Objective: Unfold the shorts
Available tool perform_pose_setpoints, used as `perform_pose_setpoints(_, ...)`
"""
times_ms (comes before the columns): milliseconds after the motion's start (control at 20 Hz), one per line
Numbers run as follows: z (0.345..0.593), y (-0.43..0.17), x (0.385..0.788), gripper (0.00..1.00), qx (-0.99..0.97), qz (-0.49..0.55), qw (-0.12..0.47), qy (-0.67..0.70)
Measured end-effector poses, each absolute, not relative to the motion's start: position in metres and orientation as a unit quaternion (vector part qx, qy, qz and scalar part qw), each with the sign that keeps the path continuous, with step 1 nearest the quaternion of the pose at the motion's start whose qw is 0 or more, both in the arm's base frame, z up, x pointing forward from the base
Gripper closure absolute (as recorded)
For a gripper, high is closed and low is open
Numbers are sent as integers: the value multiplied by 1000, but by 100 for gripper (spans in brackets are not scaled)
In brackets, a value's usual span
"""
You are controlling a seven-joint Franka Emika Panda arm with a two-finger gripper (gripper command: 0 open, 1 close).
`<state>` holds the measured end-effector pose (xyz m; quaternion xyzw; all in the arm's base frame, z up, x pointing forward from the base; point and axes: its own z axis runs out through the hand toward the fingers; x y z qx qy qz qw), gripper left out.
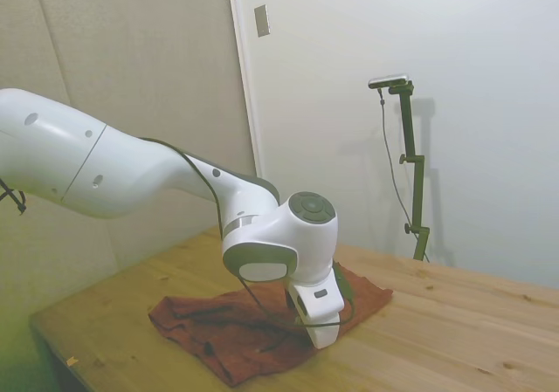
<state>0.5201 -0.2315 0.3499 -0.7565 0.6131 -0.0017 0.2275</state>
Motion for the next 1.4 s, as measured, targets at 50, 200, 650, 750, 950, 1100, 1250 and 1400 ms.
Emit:
perform_pose_setpoints(50,350,-233,520,0,-757,-2,228,613)
perform_pose_setpoints(200,349,-237,521,100,-755,-5,234,612)
perform_pose_setpoints(650,345,-244,527,100,-757,-2,240,608)
perform_pose_setpoints(750,344,-245,528,100,-757,-2,239,608)
perform_pose_setpoints(950,341,-245,528,100,-759,0,238,607)
perform_pose_setpoints(1100,339,-245,528,100,-759,2,237,606)
perform_pose_setpoints(1250,336,-245,528,100,-760,3,237,605)
perform_pose_setpoints(1400,334,-244,528,100,-761,4,236,605)
